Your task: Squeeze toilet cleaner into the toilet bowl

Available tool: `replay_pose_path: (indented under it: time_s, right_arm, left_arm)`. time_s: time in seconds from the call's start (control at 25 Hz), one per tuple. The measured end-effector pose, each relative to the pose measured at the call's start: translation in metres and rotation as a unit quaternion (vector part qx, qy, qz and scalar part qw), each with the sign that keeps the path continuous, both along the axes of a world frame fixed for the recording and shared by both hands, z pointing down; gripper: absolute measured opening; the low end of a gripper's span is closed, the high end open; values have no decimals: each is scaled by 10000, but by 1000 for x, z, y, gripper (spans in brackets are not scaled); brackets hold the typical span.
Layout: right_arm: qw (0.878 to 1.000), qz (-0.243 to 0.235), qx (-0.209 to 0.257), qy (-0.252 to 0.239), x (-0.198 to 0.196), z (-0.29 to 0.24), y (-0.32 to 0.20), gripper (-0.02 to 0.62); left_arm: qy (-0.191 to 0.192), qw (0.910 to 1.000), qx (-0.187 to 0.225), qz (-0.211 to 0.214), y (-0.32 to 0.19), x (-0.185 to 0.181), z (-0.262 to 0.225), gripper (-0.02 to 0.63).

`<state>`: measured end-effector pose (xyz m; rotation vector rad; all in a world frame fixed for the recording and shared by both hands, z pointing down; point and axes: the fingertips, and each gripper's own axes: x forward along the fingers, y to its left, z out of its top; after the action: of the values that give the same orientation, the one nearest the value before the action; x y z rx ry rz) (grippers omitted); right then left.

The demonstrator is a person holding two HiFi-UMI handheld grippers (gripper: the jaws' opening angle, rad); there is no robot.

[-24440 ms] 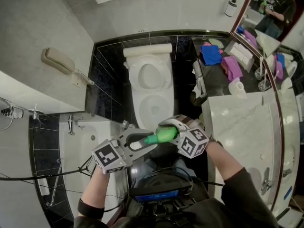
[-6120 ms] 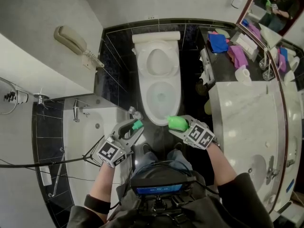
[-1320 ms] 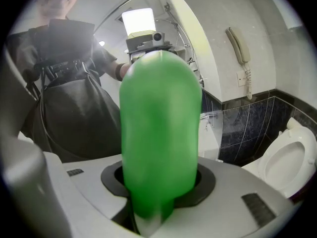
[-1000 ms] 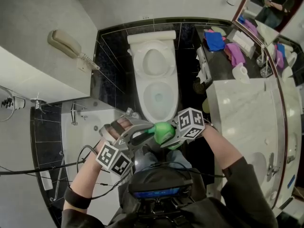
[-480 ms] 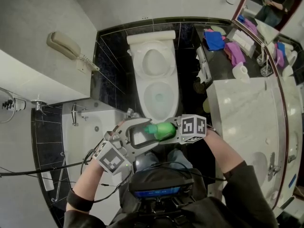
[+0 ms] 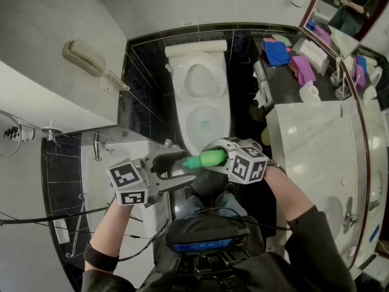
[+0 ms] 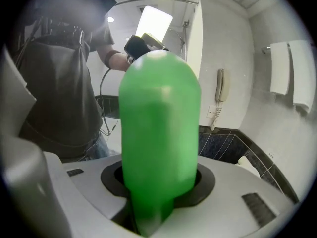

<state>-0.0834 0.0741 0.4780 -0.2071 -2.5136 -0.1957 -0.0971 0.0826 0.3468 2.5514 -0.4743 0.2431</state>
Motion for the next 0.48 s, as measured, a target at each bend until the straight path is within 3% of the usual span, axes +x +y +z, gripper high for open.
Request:
replay_pose_path:
  time_s: [0.2,0.36,0.44,0.48]
  right_arm:
    - [9995,7,325,51,-3,1,-5,192]
    - [9995,-17,325,47,-5,1,-5,192]
    - [9995,-54,292,59,-6,2,-4,192]
    - [9996,-75,272,72,-6,2,-4,192]
  left_arm:
    - [100,9998,-139,67,0,3,1,218]
    - [66,9999,-131,51,-3,3,5,206]
    - [-6,10000,-9,-13,-6,2,7,139]
    - [-54,10000,65,-4,-6,2,8,135]
